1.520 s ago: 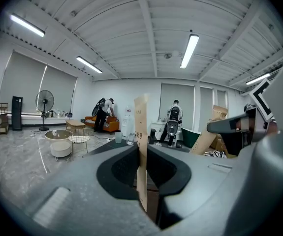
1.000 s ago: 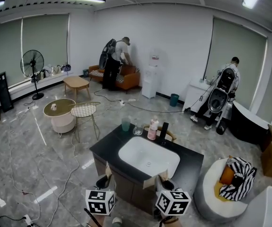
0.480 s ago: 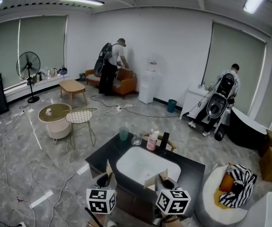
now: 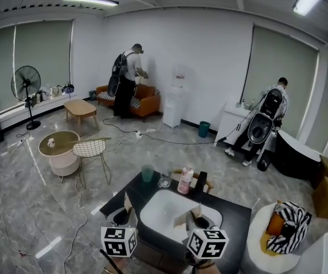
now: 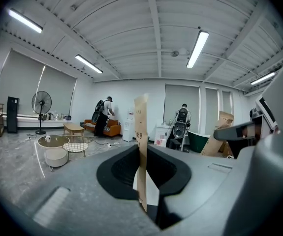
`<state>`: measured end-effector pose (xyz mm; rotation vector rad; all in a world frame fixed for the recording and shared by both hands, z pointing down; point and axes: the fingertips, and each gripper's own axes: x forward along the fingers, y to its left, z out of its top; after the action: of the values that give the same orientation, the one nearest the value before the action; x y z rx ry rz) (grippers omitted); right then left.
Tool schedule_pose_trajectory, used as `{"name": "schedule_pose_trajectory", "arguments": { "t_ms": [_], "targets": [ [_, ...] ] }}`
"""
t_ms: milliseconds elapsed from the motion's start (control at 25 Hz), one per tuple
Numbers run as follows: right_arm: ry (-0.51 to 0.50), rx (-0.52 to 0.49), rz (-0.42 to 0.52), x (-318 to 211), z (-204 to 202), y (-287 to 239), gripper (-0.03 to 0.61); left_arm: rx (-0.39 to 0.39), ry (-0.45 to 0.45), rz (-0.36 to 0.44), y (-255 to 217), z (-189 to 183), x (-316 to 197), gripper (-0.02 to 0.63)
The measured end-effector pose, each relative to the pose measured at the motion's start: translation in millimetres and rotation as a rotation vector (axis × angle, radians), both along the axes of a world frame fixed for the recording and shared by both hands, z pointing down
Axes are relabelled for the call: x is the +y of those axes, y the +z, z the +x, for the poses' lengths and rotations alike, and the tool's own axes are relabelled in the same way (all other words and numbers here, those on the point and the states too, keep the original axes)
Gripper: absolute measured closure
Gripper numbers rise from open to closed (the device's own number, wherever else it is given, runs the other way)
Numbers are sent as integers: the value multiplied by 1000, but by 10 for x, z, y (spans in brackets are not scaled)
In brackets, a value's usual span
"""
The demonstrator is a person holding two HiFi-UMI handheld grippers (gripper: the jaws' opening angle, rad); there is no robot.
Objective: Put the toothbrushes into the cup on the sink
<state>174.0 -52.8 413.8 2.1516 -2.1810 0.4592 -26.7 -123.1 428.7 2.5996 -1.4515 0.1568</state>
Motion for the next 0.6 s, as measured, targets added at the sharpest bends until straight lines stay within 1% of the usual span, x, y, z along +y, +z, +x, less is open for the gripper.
{"name": "schedule_pose_trajectory", "arguments": {
  "t_ms": [240,600],
  "targets": [
    [24,20,-20,-474,17,4,548,21,11,-5,-9,-13,-530,575],
    [23,75,-40,-1204,-214,-29,548,46,11,-8,14,-237,-1222,575]
  ]
}}
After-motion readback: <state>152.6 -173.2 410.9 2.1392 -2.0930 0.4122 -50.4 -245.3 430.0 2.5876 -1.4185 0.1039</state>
